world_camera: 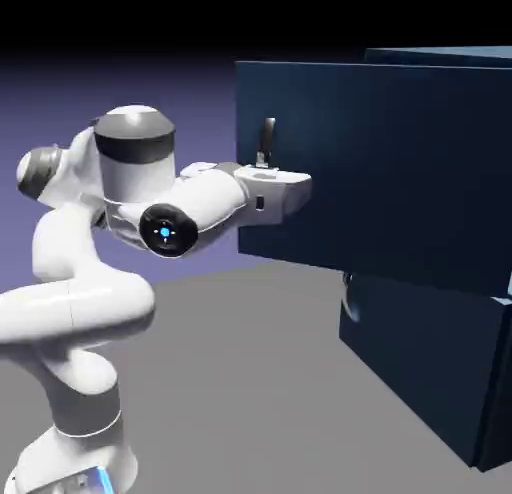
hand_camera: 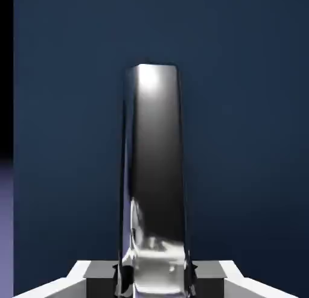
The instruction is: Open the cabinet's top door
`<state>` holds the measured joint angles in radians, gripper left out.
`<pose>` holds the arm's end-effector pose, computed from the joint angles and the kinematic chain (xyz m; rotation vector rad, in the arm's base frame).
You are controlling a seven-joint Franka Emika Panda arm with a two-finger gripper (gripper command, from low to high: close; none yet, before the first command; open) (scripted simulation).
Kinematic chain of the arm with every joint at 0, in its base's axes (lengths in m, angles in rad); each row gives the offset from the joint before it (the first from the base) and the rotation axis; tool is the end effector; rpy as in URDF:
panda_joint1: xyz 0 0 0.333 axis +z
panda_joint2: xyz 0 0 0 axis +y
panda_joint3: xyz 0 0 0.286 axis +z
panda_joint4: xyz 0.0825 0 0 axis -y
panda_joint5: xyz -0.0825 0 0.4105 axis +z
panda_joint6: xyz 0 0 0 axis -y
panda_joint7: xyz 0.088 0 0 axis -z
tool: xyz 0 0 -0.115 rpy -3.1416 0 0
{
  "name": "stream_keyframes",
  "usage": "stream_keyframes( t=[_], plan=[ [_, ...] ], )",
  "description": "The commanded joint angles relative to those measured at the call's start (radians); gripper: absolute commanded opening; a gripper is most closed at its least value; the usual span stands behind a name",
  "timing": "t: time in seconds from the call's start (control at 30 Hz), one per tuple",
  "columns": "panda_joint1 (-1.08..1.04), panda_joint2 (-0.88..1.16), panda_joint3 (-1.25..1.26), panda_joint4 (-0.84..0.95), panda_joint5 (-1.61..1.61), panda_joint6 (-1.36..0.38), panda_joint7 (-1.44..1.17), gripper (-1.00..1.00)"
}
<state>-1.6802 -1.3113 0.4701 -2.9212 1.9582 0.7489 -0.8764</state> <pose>0.2400 -0.1393 0.5180 -1.7045 -0.0243 -1.1882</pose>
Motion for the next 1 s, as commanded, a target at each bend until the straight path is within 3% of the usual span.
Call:
stream_keyframes(
  t=[0.0,0.33,0.63,0.97],
  plan=[
    [-0.029,0.036,-0.004,0.018,-0.037,-0.037,-0.034,-1.00],
    [-0.248,0.399,0.034,0.254,-0.433,-0.254,-0.410,-1.00],
    [-0.310,0.725,0.103,0.500,-0.735,-0.252,-0.642,-1.00],
    [-0.319,1.087,0.187,0.792,-0.962,-0.209,-0.706,-1.00]
  ],
)
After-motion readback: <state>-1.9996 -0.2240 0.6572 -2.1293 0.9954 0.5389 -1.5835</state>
